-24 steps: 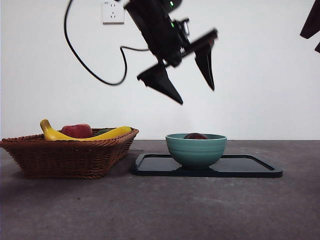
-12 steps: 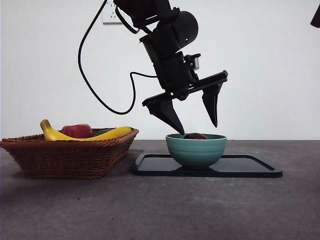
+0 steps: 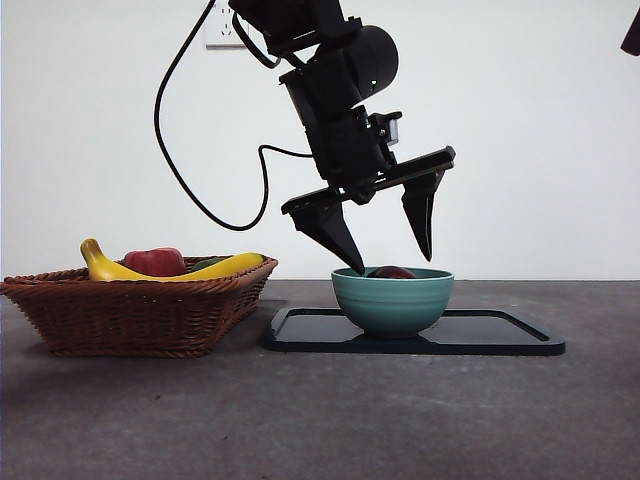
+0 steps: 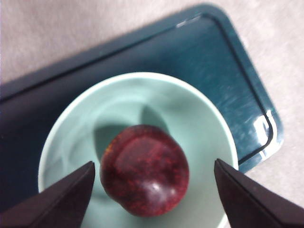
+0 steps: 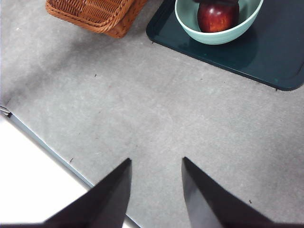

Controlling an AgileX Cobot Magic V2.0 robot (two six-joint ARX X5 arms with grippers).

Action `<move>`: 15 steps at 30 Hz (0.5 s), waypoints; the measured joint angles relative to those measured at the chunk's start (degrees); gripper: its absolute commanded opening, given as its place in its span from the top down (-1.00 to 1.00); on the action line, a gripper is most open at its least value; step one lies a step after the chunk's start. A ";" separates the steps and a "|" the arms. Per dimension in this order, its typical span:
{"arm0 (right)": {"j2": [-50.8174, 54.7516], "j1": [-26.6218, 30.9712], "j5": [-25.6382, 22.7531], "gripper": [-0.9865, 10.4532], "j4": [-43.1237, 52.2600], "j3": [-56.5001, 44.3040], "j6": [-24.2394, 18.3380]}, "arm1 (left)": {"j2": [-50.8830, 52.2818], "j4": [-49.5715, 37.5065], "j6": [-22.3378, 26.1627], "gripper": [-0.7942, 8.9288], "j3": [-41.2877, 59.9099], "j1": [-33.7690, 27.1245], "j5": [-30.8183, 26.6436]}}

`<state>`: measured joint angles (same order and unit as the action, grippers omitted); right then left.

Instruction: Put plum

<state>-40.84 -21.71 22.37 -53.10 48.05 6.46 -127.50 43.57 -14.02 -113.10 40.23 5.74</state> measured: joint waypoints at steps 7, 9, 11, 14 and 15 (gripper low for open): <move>0.00 0.00 0.00 0.53 0.00 0.00 -0.02 | -1.60 0.79 0.09 0.01 -0.04 0.15 -0.02; 0.00 0.00 0.00 0.53 0.00 0.00 -0.02 | -1.97 0.83 0.20 0.01 -0.04 0.31 -0.07; 0.00 0.00 0.00 0.53 0.00 0.00 -0.04 | -1.97 0.76 0.46 0.01 -0.09 0.50 -0.09; 0.00 0.00 0.00 0.53 0.00 0.00 -0.22 | -1.97 0.79 0.68 0.15 -0.09 0.55 -1.22; 0.00 0.00 0.00 0.53 0.00 0.00 -0.22 | -1.97 0.87 0.83 0.16 -0.09 0.55 -1.31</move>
<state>-40.84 -21.71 22.37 -53.10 48.05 6.24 -129.47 44.45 -13.19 -113.19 40.77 4.43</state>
